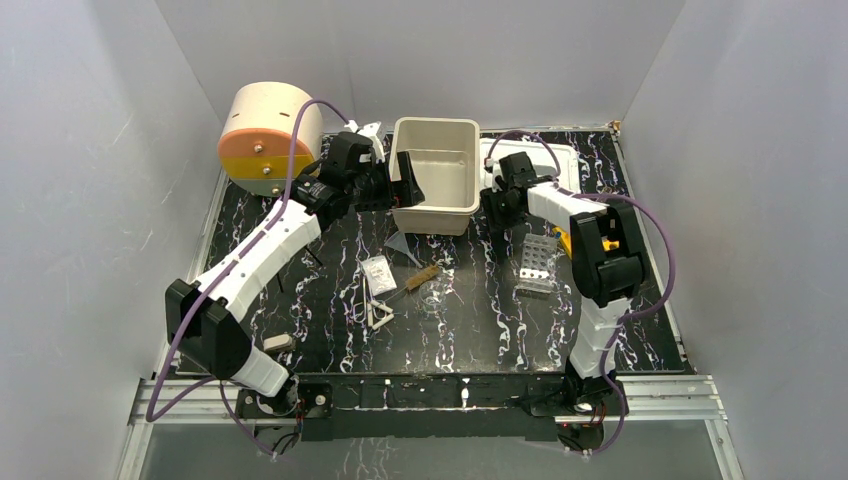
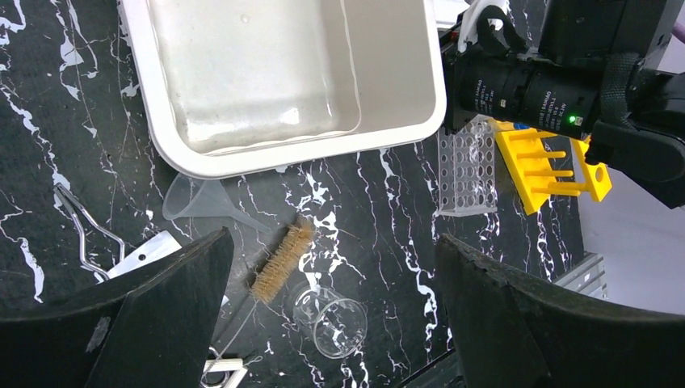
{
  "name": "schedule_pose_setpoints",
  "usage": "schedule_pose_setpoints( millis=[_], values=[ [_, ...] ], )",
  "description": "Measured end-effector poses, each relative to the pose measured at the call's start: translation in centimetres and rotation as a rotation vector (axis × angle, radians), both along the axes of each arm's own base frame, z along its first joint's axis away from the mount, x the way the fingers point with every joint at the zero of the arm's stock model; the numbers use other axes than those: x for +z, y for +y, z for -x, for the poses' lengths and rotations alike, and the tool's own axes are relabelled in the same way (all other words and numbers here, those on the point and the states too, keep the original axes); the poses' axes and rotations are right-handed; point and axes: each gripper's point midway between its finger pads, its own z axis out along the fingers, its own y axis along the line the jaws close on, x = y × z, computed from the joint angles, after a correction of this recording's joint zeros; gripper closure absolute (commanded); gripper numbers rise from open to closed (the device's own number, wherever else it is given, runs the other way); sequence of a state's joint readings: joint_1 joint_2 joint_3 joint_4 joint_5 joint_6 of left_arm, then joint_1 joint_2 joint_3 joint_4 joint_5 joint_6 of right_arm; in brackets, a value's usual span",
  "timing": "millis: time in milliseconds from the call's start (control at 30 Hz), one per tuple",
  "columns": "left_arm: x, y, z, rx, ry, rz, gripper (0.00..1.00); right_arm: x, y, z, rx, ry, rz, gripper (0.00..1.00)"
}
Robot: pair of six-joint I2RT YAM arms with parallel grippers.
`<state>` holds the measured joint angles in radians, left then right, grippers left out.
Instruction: Organize the chemistry lab equipment
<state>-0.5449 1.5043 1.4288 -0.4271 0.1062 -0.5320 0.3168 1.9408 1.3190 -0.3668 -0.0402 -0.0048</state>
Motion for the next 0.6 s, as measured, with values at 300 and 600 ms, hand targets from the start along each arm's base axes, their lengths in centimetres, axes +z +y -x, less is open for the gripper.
schedule_pose_setpoints(
  millis=[300, 600],
  values=[
    [-0.6, 0.3, 0.1, 0.007, 0.011, -0.010, 0.05, 1.2, -1.1, -1.4, -0.043, -0.053, 0.084, 0.34],
    [-0.7, 0.4, 0.0, 0.009, 0.010, -0.013, 0.04, 3.2, -2.9, -4.2, -0.071, -0.148, 0.186, 0.22]
  ],
)
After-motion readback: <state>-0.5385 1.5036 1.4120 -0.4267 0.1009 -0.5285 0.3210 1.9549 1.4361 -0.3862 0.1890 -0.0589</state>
